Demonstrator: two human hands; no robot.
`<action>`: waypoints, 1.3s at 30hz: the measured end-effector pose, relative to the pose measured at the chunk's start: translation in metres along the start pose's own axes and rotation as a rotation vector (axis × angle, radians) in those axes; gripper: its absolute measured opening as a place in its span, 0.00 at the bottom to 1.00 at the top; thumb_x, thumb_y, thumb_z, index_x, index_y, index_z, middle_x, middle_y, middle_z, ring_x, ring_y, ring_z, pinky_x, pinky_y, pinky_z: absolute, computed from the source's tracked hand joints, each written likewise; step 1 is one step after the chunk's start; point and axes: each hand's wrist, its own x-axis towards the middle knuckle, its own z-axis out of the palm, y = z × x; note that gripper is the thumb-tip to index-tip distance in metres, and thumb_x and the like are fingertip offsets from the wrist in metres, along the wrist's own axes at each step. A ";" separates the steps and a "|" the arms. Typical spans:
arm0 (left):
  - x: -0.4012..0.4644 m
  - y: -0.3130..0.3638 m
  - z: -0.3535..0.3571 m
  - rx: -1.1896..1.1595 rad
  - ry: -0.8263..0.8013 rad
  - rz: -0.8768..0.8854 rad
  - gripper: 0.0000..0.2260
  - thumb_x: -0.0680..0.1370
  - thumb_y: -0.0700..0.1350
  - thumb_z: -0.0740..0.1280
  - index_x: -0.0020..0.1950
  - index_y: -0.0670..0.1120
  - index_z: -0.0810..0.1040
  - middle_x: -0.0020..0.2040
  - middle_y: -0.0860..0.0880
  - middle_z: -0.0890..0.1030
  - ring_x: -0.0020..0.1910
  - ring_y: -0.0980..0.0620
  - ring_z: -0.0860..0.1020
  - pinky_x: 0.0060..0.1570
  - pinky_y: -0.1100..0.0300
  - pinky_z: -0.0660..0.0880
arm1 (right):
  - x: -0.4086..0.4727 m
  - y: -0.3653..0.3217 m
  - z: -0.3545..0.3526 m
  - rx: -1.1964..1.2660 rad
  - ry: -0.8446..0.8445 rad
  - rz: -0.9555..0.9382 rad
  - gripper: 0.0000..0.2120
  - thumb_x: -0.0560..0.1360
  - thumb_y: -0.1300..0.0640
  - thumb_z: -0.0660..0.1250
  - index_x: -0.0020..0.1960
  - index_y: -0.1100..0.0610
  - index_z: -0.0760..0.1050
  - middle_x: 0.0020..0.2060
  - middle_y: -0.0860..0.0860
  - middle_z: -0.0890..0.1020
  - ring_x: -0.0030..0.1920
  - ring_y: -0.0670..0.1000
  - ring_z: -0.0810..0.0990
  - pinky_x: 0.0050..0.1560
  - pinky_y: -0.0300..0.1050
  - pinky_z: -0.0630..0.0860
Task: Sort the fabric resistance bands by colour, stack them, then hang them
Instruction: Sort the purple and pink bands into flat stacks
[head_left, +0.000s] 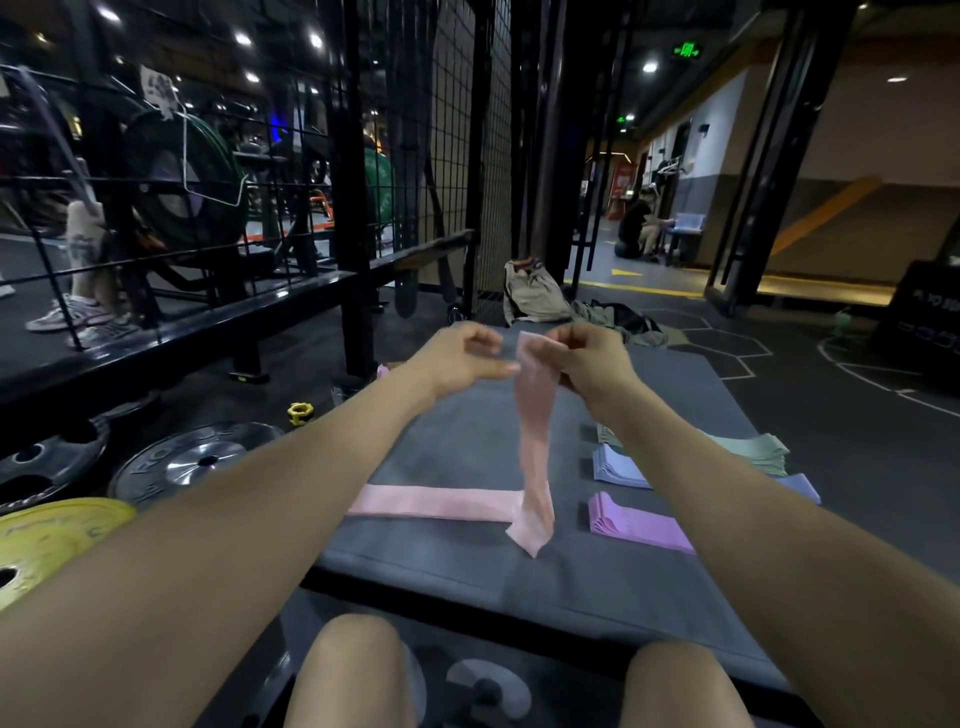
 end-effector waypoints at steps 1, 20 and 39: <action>0.003 0.008 0.003 0.026 -0.024 0.036 0.17 0.70 0.37 0.74 0.55 0.44 0.75 0.48 0.49 0.78 0.46 0.55 0.76 0.47 0.63 0.74 | -0.001 -0.004 0.002 0.012 -0.034 -0.010 0.10 0.71 0.65 0.71 0.35 0.57 0.72 0.30 0.53 0.74 0.26 0.45 0.73 0.31 0.39 0.74; -0.005 0.022 -0.014 -0.233 0.127 -0.003 0.06 0.77 0.38 0.65 0.40 0.45 0.76 0.41 0.46 0.78 0.44 0.48 0.77 0.53 0.51 0.76 | -0.018 -0.006 0.012 -0.107 -0.310 0.022 0.01 0.75 0.66 0.65 0.45 0.62 0.75 0.41 0.58 0.76 0.43 0.55 0.73 0.49 0.50 0.70; -0.026 -0.092 -0.073 -0.475 0.757 -0.353 0.07 0.75 0.37 0.61 0.40 0.44 0.76 0.40 0.44 0.78 0.34 0.51 0.76 0.43 0.56 0.77 | -0.034 0.067 -0.036 -0.773 -0.400 0.236 0.10 0.71 0.59 0.71 0.33 0.55 0.73 0.34 0.51 0.76 0.36 0.48 0.70 0.37 0.40 0.67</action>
